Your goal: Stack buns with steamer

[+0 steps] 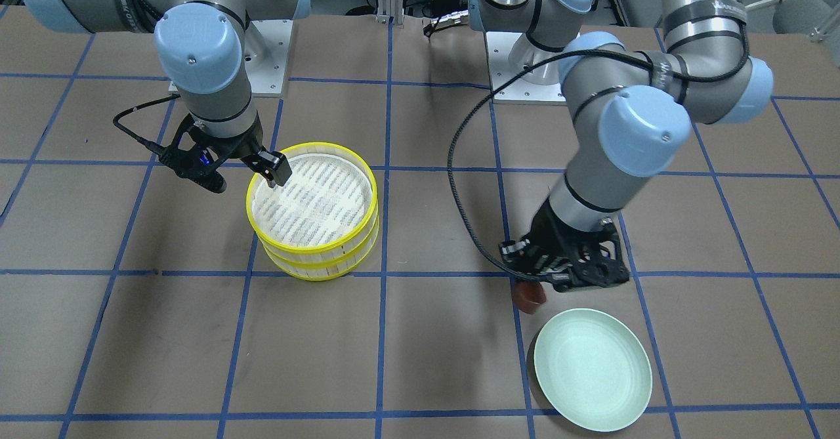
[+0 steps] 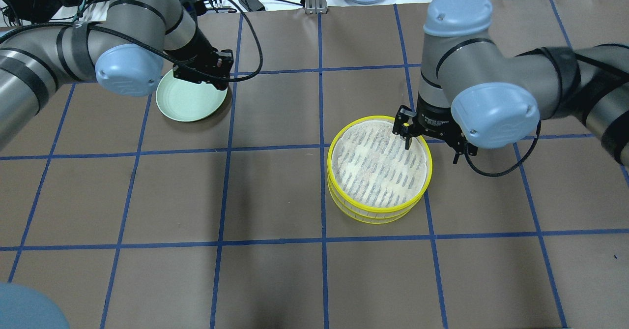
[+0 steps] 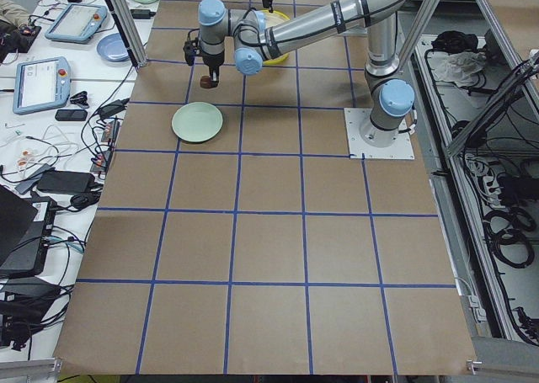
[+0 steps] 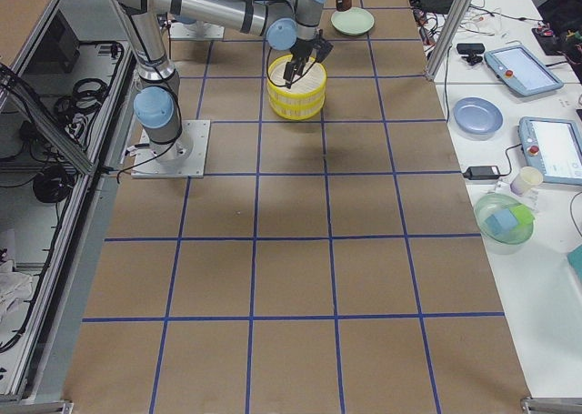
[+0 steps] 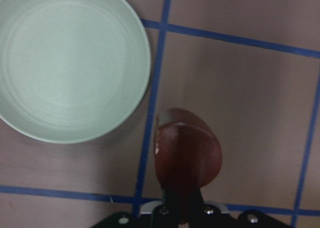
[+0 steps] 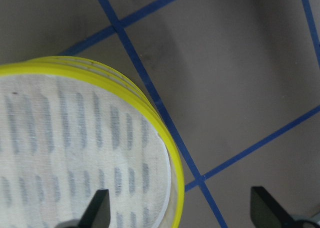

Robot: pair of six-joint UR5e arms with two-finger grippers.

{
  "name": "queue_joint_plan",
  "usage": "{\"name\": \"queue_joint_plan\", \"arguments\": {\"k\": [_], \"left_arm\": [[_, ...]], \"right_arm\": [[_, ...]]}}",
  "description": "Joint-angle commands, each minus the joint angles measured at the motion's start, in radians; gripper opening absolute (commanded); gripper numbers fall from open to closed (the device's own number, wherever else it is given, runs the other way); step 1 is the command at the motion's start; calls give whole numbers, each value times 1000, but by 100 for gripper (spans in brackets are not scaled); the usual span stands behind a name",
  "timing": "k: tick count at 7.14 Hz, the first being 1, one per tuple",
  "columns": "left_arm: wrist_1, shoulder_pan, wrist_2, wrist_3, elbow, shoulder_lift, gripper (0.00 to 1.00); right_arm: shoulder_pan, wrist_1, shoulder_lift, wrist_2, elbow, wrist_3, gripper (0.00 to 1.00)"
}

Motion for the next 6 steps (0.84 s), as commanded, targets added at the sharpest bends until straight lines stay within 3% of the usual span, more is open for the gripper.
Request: {"name": "queue_joint_plan", "arguments": {"k": [1, 3, 6], "left_arm": [[-20, -163, -143, -336, -11, 42, 0], [-24, -254, -226, -382, -32, 27, 0], [-12, -371, -253, -439, -98, 11, 0]], "right_arm": [[-9, -1, -18, 69, -148, -15, 100], [-12, -1, -19, 77, -254, -222, 100], [-9, 88, -94, 66, -320, -328, 100]]}}
